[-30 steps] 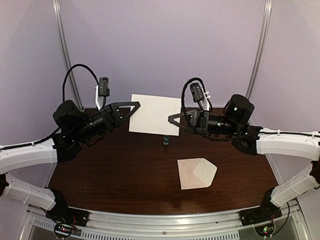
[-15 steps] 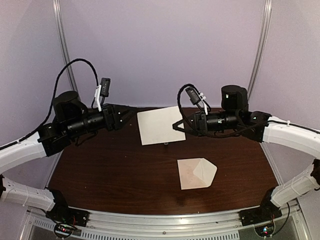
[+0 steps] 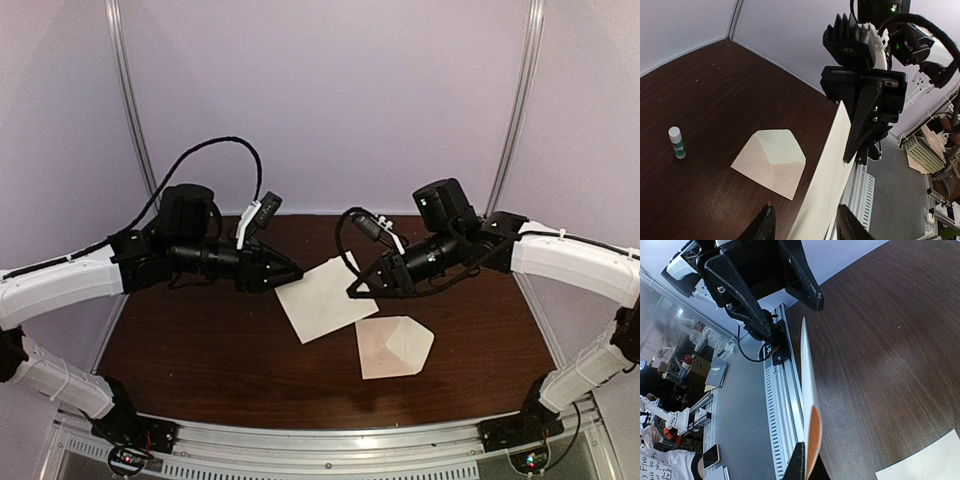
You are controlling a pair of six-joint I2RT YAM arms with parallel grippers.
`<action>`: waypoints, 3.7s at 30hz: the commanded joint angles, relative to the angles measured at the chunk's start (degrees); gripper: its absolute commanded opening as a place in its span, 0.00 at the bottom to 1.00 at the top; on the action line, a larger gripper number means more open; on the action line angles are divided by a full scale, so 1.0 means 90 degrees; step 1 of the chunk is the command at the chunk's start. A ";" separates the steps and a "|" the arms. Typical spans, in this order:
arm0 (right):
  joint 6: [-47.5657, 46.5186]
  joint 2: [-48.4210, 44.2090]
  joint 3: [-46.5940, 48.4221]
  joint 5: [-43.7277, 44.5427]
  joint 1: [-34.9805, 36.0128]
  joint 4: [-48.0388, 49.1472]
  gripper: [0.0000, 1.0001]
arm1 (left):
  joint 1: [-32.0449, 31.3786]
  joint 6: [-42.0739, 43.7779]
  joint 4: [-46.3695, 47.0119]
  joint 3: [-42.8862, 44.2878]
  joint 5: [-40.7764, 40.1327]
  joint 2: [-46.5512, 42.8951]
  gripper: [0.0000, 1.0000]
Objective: Place the letter into the envelope and seal it
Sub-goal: Pass from the right arm to the left, then pass from the left arm to the right, then place the 1/2-folded letter in the envelope.
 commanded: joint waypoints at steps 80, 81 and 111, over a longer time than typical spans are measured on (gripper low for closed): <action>0.4142 0.0187 -0.1135 0.1969 0.0687 0.8179 0.05 | -0.0554 -0.2347 0.6014 -0.1492 -0.1456 -0.0327 0.00; 0.4103 0.0170 -0.1144 0.2021 0.0689 0.8111 0.01 | -0.0554 -0.2349 0.5974 -0.1477 -0.1467 -0.0320 0.00; 0.1386 -0.1115 -0.2207 0.1786 -0.2374 -0.0352 0.00 | -0.0831 -0.3907 0.2489 -0.1006 -0.3090 0.1637 0.60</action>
